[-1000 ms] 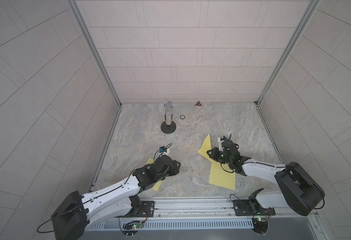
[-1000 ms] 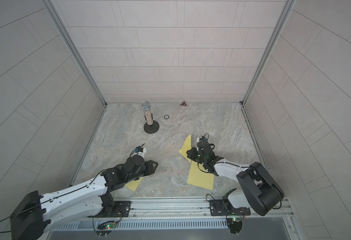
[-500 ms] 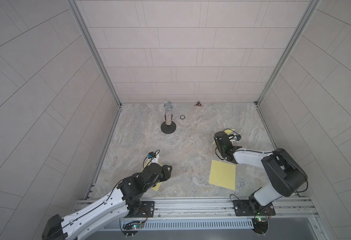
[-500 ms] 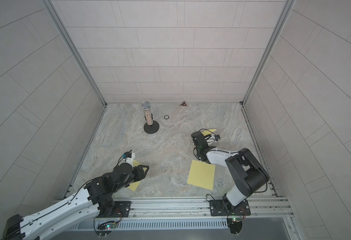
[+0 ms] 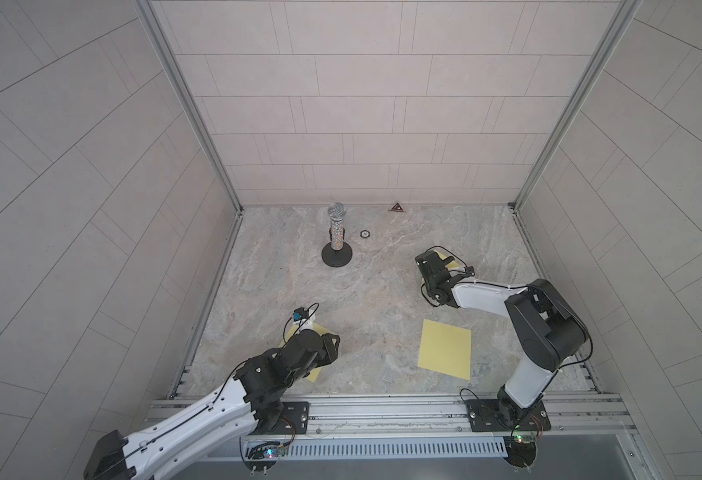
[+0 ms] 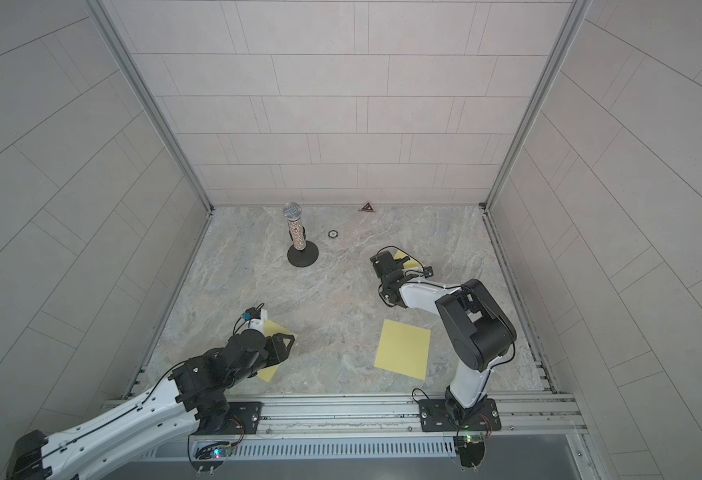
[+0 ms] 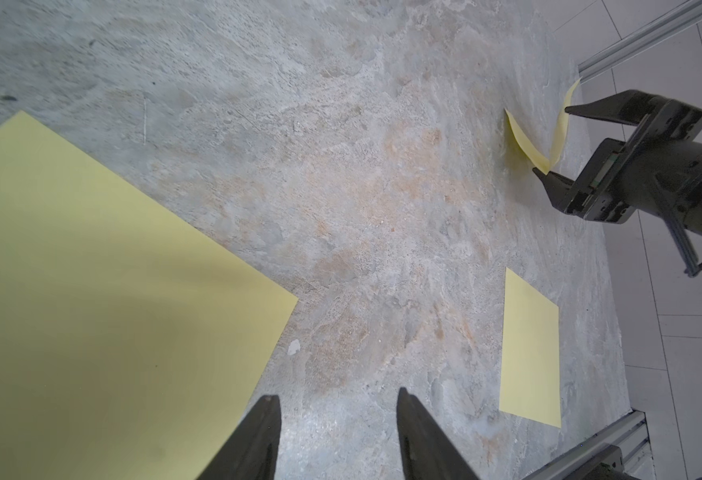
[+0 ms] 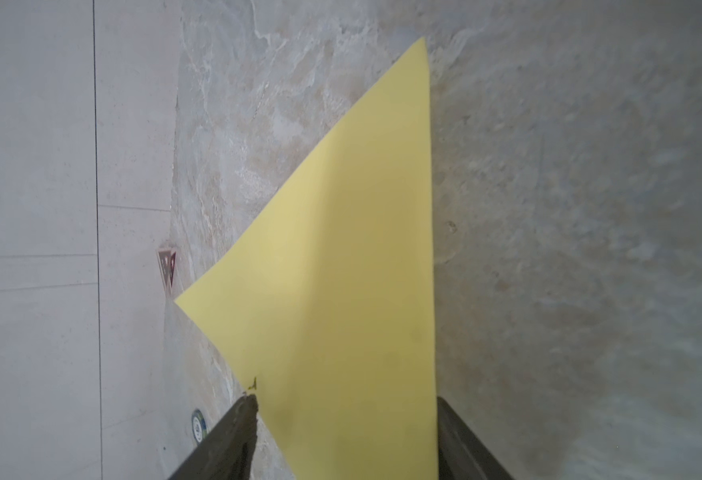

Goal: Fold the square paper diagonally
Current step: Place the paper at the center of the board, then move the paper to the center of the board.

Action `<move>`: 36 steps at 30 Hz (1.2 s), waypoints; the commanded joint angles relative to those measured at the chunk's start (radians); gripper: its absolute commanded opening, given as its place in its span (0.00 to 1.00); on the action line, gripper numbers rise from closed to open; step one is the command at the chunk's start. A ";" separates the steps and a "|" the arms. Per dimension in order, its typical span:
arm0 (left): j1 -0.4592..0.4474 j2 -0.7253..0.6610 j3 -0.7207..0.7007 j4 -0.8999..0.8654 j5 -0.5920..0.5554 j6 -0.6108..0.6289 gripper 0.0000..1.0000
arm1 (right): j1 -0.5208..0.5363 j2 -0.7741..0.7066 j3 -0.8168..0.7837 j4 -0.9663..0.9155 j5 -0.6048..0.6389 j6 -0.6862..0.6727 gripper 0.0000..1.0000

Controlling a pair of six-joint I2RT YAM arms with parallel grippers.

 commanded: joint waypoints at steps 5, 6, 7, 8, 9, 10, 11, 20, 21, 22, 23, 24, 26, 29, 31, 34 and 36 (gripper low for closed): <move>-0.004 -0.010 0.018 -0.070 -0.058 0.000 0.52 | 0.048 -0.112 0.044 -0.294 -0.154 -0.087 1.00; -0.003 -0.010 0.018 -0.075 -0.058 0.000 0.52 | 0.054 -0.131 0.047 -0.308 -0.169 -0.104 1.00; -0.002 -0.010 0.018 -0.078 -0.059 0.000 0.52 | 0.057 -0.145 0.051 -0.321 -0.188 -0.117 1.00; -0.002 -0.010 0.018 -0.083 -0.056 0.000 0.52 | 0.060 -0.160 0.052 -0.331 -0.213 -0.133 1.00; -0.002 -0.009 0.018 -0.091 -0.054 -0.001 0.52 | 0.063 -0.177 0.052 -0.336 -0.234 -0.151 1.00; -0.002 -0.009 0.018 -0.095 -0.052 -0.001 0.52 | 0.066 -0.192 0.052 -0.344 -0.246 -0.167 1.00; -0.002 -0.009 0.018 -0.095 -0.045 -0.001 0.51 | 0.071 -0.213 0.048 -0.344 -0.258 -0.197 1.00; -0.004 0.031 0.018 0.013 0.102 0.052 0.46 | 0.080 -0.495 -0.034 -0.463 -0.361 -0.762 0.84; -0.004 0.043 0.018 0.029 0.120 0.062 0.46 | 0.080 -0.543 -0.054 -0.505 -0.367 -0.831 0.84; -0.004 0.057 0.048 0.038 0.132 0.069 0.46 | 0.079 -0.582 -0.074 -0.543 -0.370 -0.879 0.84; -0.004 0.073 0.058 0.044 0.149 0.078 0.46 | 0.080 -0.629 -0.099 -0.598 -0.363 -0.919 0.83; -0.005 0.095 0.069 0.048 0.163 0.084 0.46 | 0.079 -0.679 -0.126 -0.653 -0.354 -0.946 0.81; -0.007 0.140 0.080 0.086 0.196 0.085 0.46 | 0.078 -0.770 -0.186 -0.717 -0.367 -0.991 0.79; -0.025 0.215 0.092 0.157 0.210 0.074 0.44 | 0.081 -0.886 -0.258 -0.820 -0.403 -1.017 0.78; -0.047 0.282 0.115 0.173 0.192 0.078 0.43 | 0.081 -0.942 -0.296 -0.872 -0.409 -1.011 0.78; -0.079 0.320 0.140 0.188 0.138 0.069 0.43 | 0.083 -1.006 -0.406 -0.865 -0.445 -0.973 0.76; -0.089 0.337 0.139 0.210 0.113 0.053 0.43 | 0.089 -1.027 -0.476 -0.804 -0.484 -0.941 0.74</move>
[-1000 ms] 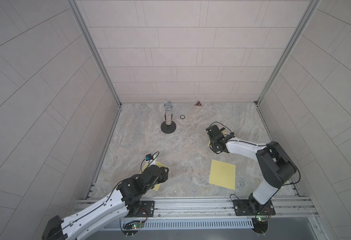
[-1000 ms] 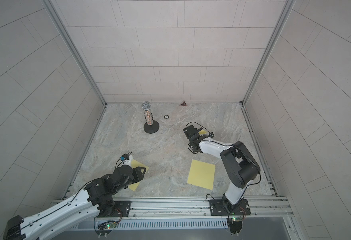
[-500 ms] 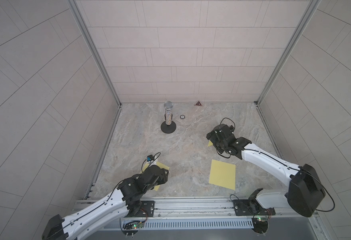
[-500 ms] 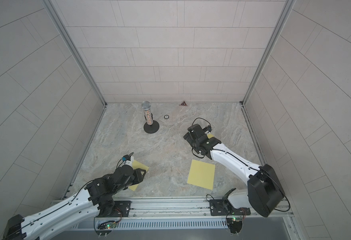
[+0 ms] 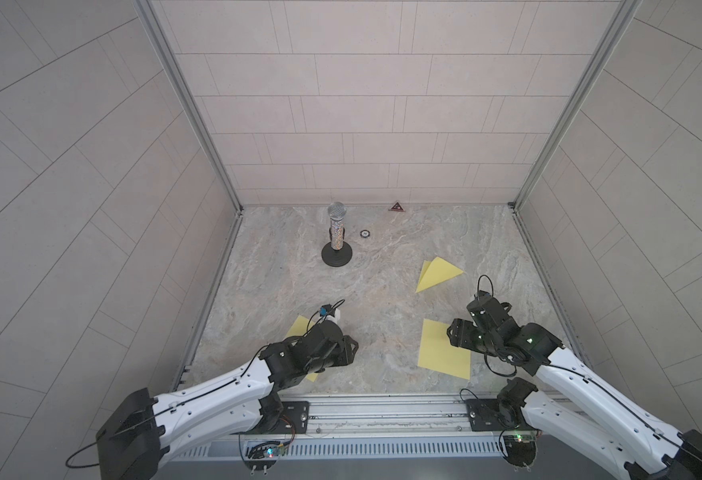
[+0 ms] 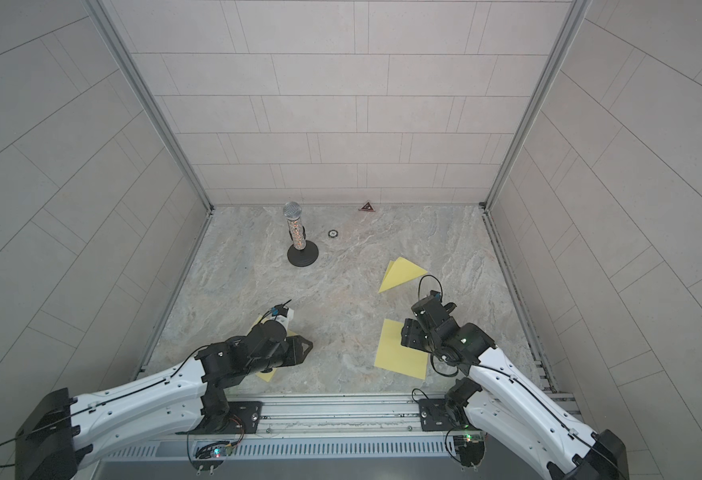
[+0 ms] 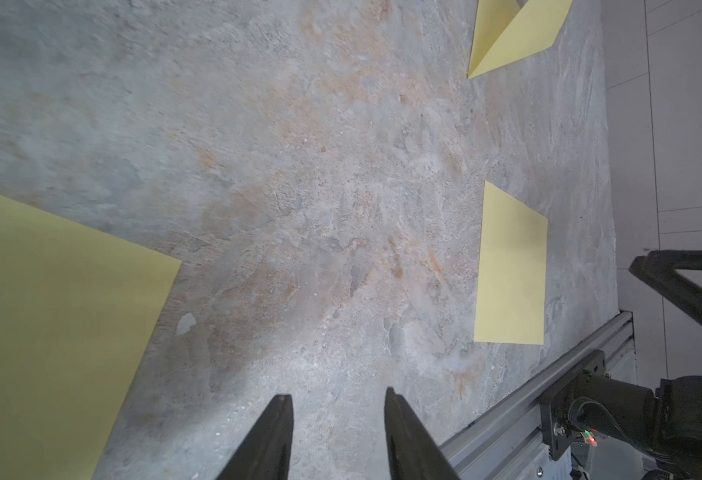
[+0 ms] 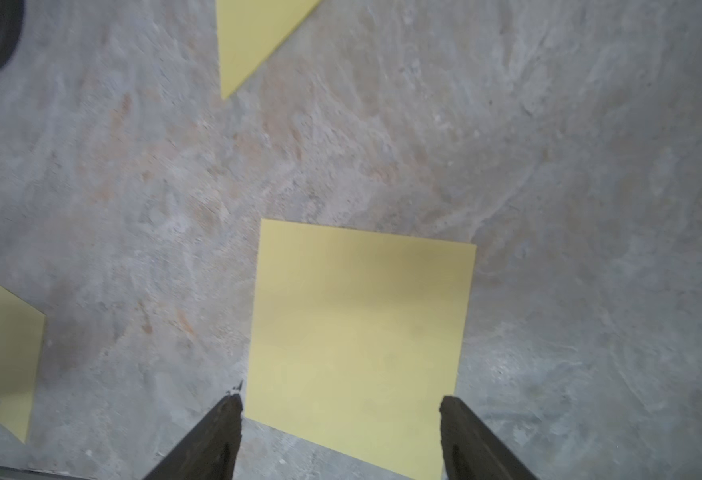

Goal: Fold the square paper diagonally
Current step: Move the paper to the center of the board.

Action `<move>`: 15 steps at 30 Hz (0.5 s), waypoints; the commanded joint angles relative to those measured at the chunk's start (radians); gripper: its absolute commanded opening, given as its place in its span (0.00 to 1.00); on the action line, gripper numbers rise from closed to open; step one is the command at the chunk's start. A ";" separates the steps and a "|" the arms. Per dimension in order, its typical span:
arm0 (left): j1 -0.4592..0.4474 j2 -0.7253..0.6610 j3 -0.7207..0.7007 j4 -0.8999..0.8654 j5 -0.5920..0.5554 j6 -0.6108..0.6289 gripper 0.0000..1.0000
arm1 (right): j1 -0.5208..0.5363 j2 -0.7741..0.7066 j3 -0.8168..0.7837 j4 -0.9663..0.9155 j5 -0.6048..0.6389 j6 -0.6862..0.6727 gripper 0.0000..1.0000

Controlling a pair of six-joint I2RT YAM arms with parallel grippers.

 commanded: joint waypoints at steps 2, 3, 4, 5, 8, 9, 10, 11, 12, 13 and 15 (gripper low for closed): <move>-0.029 0.036 0.031 0.068 -0.081 -0.029 0.43 | 0.026 -0.035 -0.140 0.046 -0.070 0.045 0.74; -0.029 0.039 0.022 0.085 -0.082 -0.043 0.42 | 0.037 -0.019 -0.154 0.079 -0.066 0.050 0.74; -0.030 0.039 0.015 0.096 -0.084 -0.053 0.42 | 0.047 0.002 -0.158 0.102 -0.058 0.056 0.73; -0.031 0.041 0.008 0.106 -0.082 -0.061 0.42 | 0.056 0.031 -0.161 0.126 -0.050 0.058 0.73; -0.031 0.061 0.011 0.107 -0.079 -0.065 0.42 | 0.078 0.128 -0.145 0.166 -0.017 0.053 0.73; -0.030 0.069 0.015 0.106 -0.080 -0.068 0.42 | 0.081 0.157 -0.140 0.176 -0.015 0.051 0.73; -0.030 0.081 0.019 0.107 -0.079 -0.072 0.41 | 0.084 0.191 -0.133 0.194 -0.022 0.043 0.73; -0.031 0.096 0.023 0.111 -0.079 -0.076 0.41 | 0.090 0.225 -0.132 0.213 -0.024 0.046 0.73; -0.031 0.107 0.026 0.112 -0.079 -0.077 0.41 | 0.095 0.251 -0.131 0.232 -0.025 0.050 0.73; -0.031 0.120 0.031 0.114 -0.083 -0.082 0.40 | 0.104 0.279 -0.132 0.257 -0.028 0.056 0.73; -0.032 0.139 0.038 0.112 -0.093 -0.090 0.39 | 0.126 0.330 -0.138 0.305 -0.022 0.083 0.72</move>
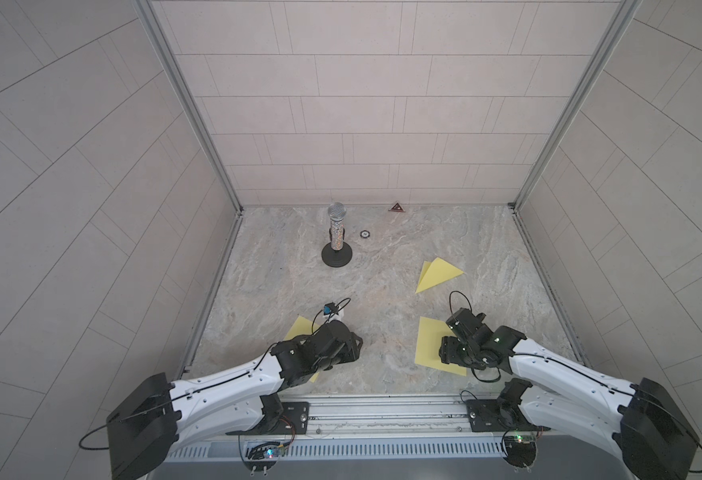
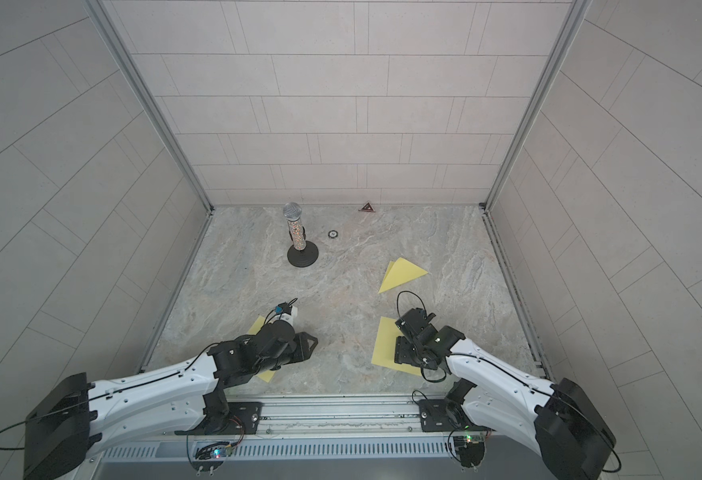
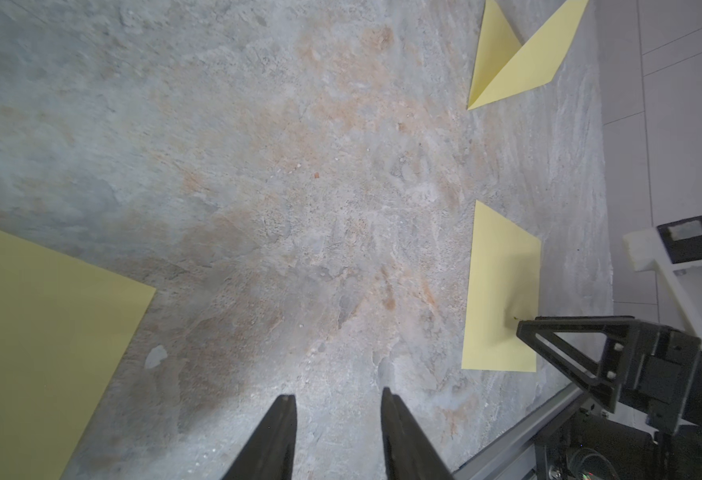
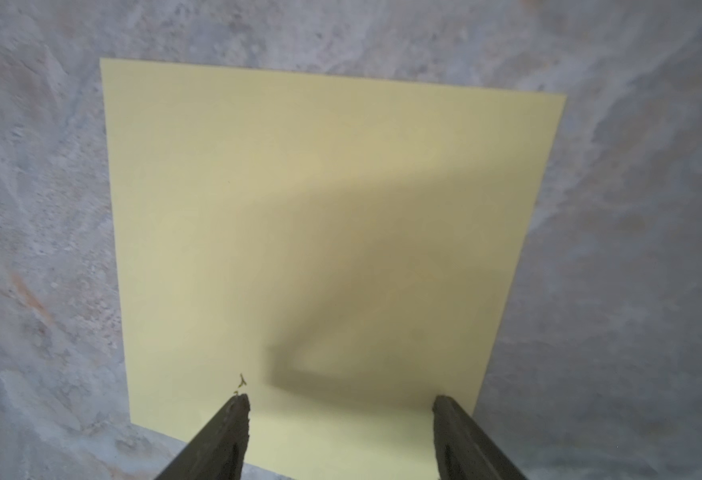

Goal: Fold the square paper diagonally
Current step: Move the paper to the center of the board.

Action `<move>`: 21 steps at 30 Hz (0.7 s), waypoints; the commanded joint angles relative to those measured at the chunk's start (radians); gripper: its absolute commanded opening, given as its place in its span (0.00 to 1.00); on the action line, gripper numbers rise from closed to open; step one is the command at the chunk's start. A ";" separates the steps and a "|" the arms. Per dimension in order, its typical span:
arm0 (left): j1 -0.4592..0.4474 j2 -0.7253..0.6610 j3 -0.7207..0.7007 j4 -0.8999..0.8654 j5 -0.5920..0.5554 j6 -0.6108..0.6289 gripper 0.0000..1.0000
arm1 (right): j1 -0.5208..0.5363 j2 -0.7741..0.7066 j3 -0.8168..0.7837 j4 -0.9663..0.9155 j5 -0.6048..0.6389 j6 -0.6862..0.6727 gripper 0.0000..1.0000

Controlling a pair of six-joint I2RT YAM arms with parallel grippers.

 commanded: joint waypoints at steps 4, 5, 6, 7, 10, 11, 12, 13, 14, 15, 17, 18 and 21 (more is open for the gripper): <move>-0.005 0.025 0.042 -0.030 -0.083 -0.046 0.36 | 0.103 0.165 -0.014 0.234 0.005 0.081 0.71; -0.006 0.022 0.042 -0.038 -0.093 -0.049 0.35 | 0.129 0.202 0.007 0.256 0.010 0.077 0.71; -0.005 0.017 0.045 -0.049 -0.104 -0.052 0.35 | 0.148 0.237 0.031 0.267 0.015 0.065 0.72; -0.005 0.011 0.051 -0.066 -0.115 -0.053 0.35 | 0.163 0.281 0.063 0.267 0.017 0.036 0.72; -0.004 0.010 0.079 -0.117 -0.129 -0.037 0.35 | 0.187 0.415 0.160 0.225 -0.001 -0.082 0.71; -0.005 0.012 0.088 -0.133 -0.137 -0.036 0.35 | 0.191 0.459 0.181 0.217 -0.012 -0.124 0.70; -0.004 0.015 0.094 -0.139 -0.142 -0.038 0.35 | 0.191 0.489 0.186 0.208 -0.018 -0.149 0.69; -0.003 0.015 0.099 -0.152 -0.149 -0.050 0.35 | 0.191 0.519 0.186 0.196 -0.013 -0.165 0.69; -0.002 0.015 0.101 -0.159 -0.154 -0.059 0.35 | 0.192 0.535 0.185 0.192 -0.010 -0.185 0.69; -0.002 0.014 0.099 -0.151 -0.149 -0.060 0.34 | 0.192 0.539 0.181 0.200 -0.018 -0.201 0.68; -0.002 0.007 0.099 -0.138 -0.143 -0.056 0.34 | 0.193 0.517 0.152 0.225 -0.043 -0.234 0.69; -0.002 0.006 0.099 -0.129 -0.142 -0.047 0.34 | 0.193 0.499 0.142 0.233 -0.060 -0.249 0.69; 0.003 0.021 0.108 -0.098 -0.107 -0.022 0.34 | 0.192 0.420 0.124 0.246 -0.090 -0.302 0.70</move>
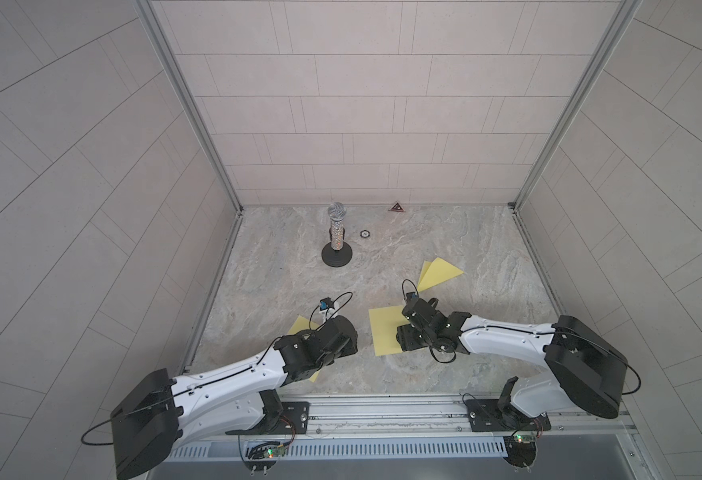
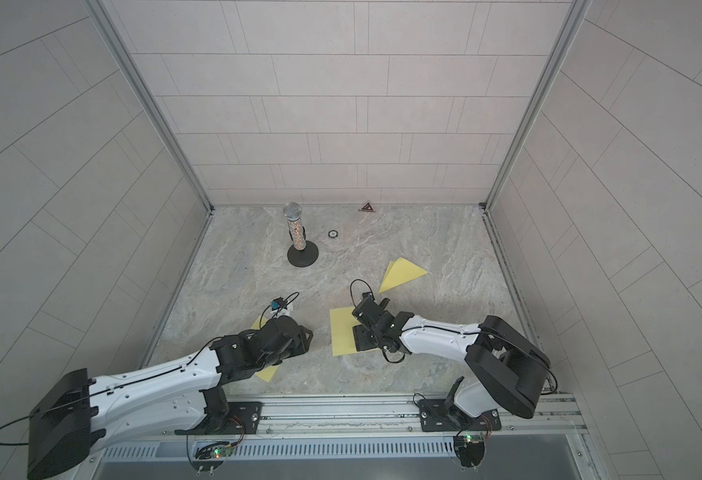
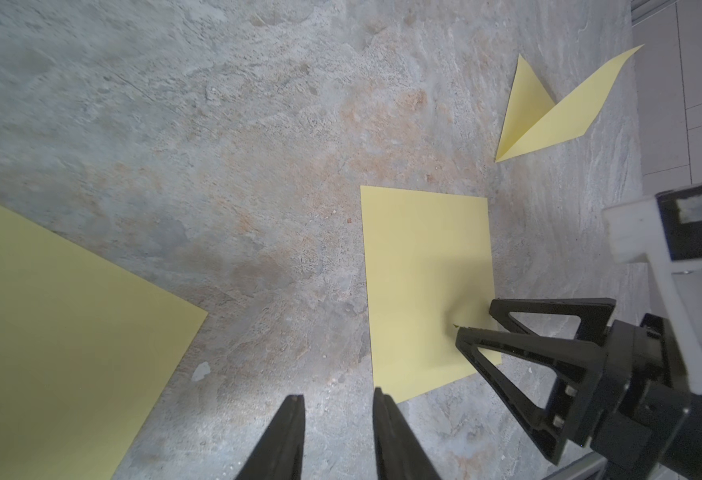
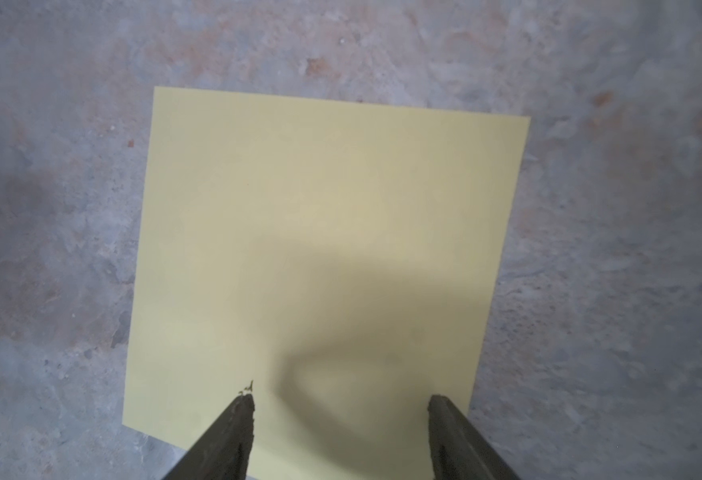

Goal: Fold the square paper diagonally
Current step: Move the paper to the center of the board, then fold the paper at the center of the board.

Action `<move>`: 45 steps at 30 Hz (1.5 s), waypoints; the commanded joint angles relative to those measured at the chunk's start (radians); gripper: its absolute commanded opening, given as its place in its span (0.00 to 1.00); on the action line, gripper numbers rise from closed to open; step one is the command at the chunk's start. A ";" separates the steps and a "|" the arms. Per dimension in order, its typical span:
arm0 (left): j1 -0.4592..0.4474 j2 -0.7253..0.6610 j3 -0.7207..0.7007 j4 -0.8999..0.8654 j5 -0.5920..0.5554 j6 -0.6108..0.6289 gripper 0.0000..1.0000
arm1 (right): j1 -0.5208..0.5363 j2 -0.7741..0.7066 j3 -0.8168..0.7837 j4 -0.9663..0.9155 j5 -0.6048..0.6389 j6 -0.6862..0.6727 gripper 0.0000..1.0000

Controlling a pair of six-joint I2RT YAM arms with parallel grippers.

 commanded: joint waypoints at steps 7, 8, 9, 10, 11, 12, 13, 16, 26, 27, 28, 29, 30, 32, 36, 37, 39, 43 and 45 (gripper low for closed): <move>0.062 0.104 0.073 0.054 0.122 0.069 0.34 | -0.007 -0.078 0.023 -0.225 -0.040 -0.151 0.70; 0.069 0.117 0.083 0.056 0.127 0.080 0.34 | -0.007 -0.094 0.039 -0.249 -0.029 -0.146 0.70; 0.077 0.132 0.094 0.067 0.135 0.097 0.31 | -0.008 -0.118 0.052 -0.270 -0.018 -0.134 0.70; 0.082 0.151 0.107 0.076 0.144 0.112 0.29 | -0.008 -0.147 0.059 -0.283 -0.010 -0.114 0.70; 0.087 0.168 0.119 0.081 0.149 0.121 0.28 | -0.009 -0.177 0.064 -0.298 -0.001 -0.086 0.70; 0.088 0.192 0.134 0.092 0.162 0.134 0.26 | -0.009 -0.208 0.062 -0.314 0.025 -0.039 0.69; 0.088 0.218 0.153 0.100 0.188 0.151 0.24 | -0.009 -0.237 0.055 -0.332 0.064 0.034 0.69; 0.087 0.314 0.235 0.081 0.282 0.218 0.18 | -0.017 -0.293 0.022 -0.366 0.055 0.177 0.69; 0.077 0.481 0.297 0.122 0.340 0.284 0.10 | -0.030 -0.401 -0.147 -0.259 -0.024 0.492 0.67; 0.076 0.492 0.301 0.123 0.341 0.287 0.10 | -0.034 -0.406 -0.157 -0.248 -0.025 0.502 0.66; 0.074 0.504 0.304 0.128 0.339 0.291 0.10 | -0.039 -0.408 -0.162 -0.242 -0.024 0.509 0.65; 0.074 0.514 0.305 0.134 0.335 0.294 0.10 | -0.043 -0.405 -0.164 -0.242 -0.021 0.512 0.64; 0.073 0.524 0.304 0.139 0.335 0.296 0.10 | -0.047 -0.404 -0.167 -0.242 -0.021 0.518 0.63; 0.071 0.546 0.309 0.143 0.332 0.300 0.10 | -0.053 -0.394 -0.170 -0.224 -0.036 0.522 0.62; 0.071 0.569 0.319 0.147 0.317 0.310 0.10 | -0.055 -0.371 -0.177 -0.201 -0.061 0.538 0.61; 0.072 0.571 0.321 0.151 0.317 0.311 0.10 | -0.054 -0.367 -0.181 -0.196 -0.066 0.545 0.60; 0.071 0.574 0.321 0.158 0.314 0.311 0.11 | -0.055 -0.360 -0.187 -0.182 -0.077 0.552 0.59; 0.072 0.592 0.331 0.166 0.313 0.313 0.10 | -0.055 -0.344 -0.205 -0.164 -0.086 0.572 0.57; 0.071 0.601 0.329 0.173 0.312 0.310 0.10 | -0.055 -0.337 -0.209 -0.163 -0.088 0.580 0.57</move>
